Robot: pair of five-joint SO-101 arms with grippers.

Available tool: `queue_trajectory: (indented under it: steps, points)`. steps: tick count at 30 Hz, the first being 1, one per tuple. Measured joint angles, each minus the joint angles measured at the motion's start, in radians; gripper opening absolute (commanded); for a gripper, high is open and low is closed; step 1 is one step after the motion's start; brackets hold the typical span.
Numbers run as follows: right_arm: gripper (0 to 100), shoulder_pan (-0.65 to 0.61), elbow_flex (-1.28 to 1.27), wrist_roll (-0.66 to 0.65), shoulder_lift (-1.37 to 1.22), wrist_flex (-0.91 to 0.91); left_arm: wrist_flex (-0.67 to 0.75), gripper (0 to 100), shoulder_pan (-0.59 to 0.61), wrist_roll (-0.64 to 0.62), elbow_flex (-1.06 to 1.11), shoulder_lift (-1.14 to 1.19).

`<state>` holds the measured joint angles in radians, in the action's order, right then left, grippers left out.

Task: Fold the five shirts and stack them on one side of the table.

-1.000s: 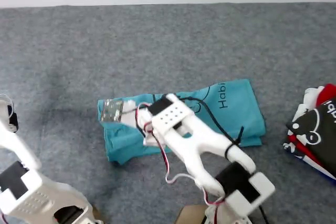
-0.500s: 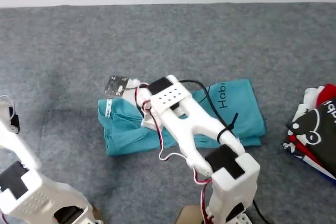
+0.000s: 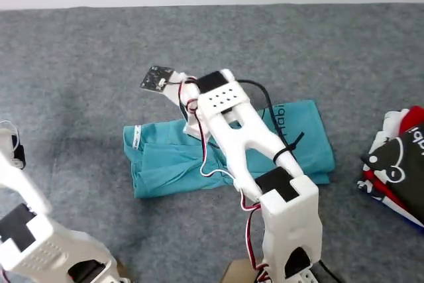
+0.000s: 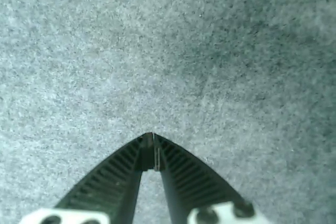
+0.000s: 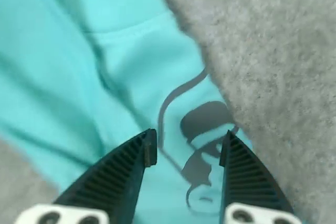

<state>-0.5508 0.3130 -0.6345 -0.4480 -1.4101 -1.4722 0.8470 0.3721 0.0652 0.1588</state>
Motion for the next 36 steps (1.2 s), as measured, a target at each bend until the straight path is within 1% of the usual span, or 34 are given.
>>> queue_trajectory:
  steps: [6,7,9,11,12,16,20,25,32,36]
  points:
    - [20.3,-0.043,0.141,0.0,0.0,-0.272,0.0,1,0.0,0.0,0.0,0.0]
    - [19.5,-0.051,0.149,0.0,0.0,-0.302,0.0,1,0.0,0.0,0.0,0.0]
    - [13.8,-0.074,0.153,0.0,0.0,-0.339,0.0,1,0.0,0.0,0.0,0.0]
    - [8.4,-0.1,0.153,0.0,0.0,-0.341,0.0,1,0.0,0.0,0.0,0.0]
    - [7.5,-0.112,0.153,0.0,0.0,-0.341,0.0,1,0.0,0.0,0.0,0.0]
    - [7.2,-0.178,0.103,0.0,-0.011,-0.341,0.0,1,0.0,0.0,0.0,0.0]
    - [7.1,-0.253,0.06,0.035,-0.011,-0.341,0.0,1,0.0,0.0,0.0,0.0]
    - [3.2,-0.305,0.055,0.054,-0.017,-0.339,0.0,1,0.0,0.0,0.0,0.0]
    - [3.1,-0.313,0.055,0.054,-0.186,-0.265,0.0,1,0.0,0.0,0.0,0.0]
    - [3.1,-0.275,0.066,0.054,-0.219,-0.203,0.0,1,0.0,0.0,0.0,0.0]
